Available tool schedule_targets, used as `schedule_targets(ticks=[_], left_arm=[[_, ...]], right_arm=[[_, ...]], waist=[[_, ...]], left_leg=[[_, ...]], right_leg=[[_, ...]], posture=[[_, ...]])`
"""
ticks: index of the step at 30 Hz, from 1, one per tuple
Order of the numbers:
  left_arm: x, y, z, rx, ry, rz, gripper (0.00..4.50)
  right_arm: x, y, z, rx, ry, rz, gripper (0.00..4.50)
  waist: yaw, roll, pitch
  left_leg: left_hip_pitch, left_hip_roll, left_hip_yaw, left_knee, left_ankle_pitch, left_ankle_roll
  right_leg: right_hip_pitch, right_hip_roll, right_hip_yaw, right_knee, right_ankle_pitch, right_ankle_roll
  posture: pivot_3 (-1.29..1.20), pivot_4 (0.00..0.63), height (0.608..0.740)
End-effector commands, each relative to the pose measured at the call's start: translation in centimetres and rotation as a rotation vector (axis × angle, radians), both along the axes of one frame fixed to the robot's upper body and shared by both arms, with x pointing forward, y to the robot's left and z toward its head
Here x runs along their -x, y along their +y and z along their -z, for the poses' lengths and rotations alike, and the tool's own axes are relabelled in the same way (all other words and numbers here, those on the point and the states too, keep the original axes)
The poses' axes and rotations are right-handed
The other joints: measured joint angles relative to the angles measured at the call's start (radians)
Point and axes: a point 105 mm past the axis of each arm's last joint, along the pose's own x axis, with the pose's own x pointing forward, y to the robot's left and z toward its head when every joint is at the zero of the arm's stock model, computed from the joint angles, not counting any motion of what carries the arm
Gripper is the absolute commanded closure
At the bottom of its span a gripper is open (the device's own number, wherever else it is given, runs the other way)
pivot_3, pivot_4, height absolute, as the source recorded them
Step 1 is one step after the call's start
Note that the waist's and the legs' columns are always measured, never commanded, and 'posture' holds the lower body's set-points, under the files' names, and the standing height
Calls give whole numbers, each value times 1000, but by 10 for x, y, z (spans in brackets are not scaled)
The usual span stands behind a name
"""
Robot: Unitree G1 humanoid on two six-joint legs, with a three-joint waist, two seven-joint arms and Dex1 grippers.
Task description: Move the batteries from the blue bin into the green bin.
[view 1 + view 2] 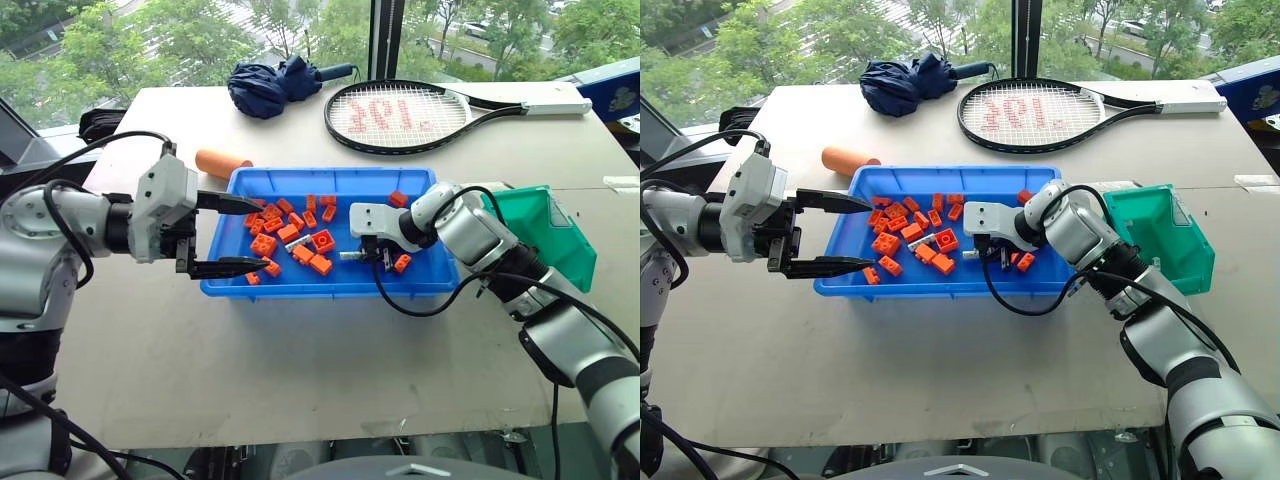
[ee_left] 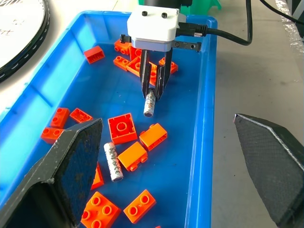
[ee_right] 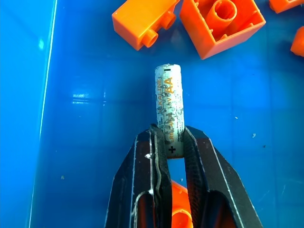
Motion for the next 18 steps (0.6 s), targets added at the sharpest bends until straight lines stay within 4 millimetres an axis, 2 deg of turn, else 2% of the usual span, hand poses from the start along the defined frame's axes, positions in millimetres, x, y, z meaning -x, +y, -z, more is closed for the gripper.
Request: schedule_targets(ticks=[1,4,6,9,14,18], left_arm=[[-4,-3,-17,76,-56,5,0],[-5,-9,-24,126,-60,26,0],[-7,-20,-32,177,-64,56,0],[-12,-39,-45,266,-77,104,0],[-13,-67,-61,325,-88,208,0],[-8,-82,-66,323,-78,292,0]], right_arm=[[-1,1,-48,-200,-84,99,4477],[5,-12,-75,-319,-121,213,4477],[9,-34,-93,-406,-141,332,4477],[15,-88,-119,-556,-203,590,4477],[37,-178,-125,-526,-294,915,4477],[54,-232,-118,-424,-338,1093,4477]], waist=[[4,0,0],[5,0,0],[10,0,0],[23,0,0],[31,0,0],[23,0,0]], left_leg=[[0,0,0,0,0,0],[-2,0,-1,0,0,0],[-1,-1,-1,0,0,0],[-2,-2,-4,1,0,0],[-2,-4,-3,1,0,0],[-1,-2,-1,0,-1,1]], right_leg=[[0,0,0,0,0,0],[0,-1,-1,0,0,0],[0,-1,-1,0,0,0],[1,-2,-1,0,0,0],[1,-3,-1,0,0,0],[1,-1,0,0,0,0]], posture=[[0,150,740],[0,150,740],[0,150,740],[0,150,740],[0,150,740],[0,150,740]])
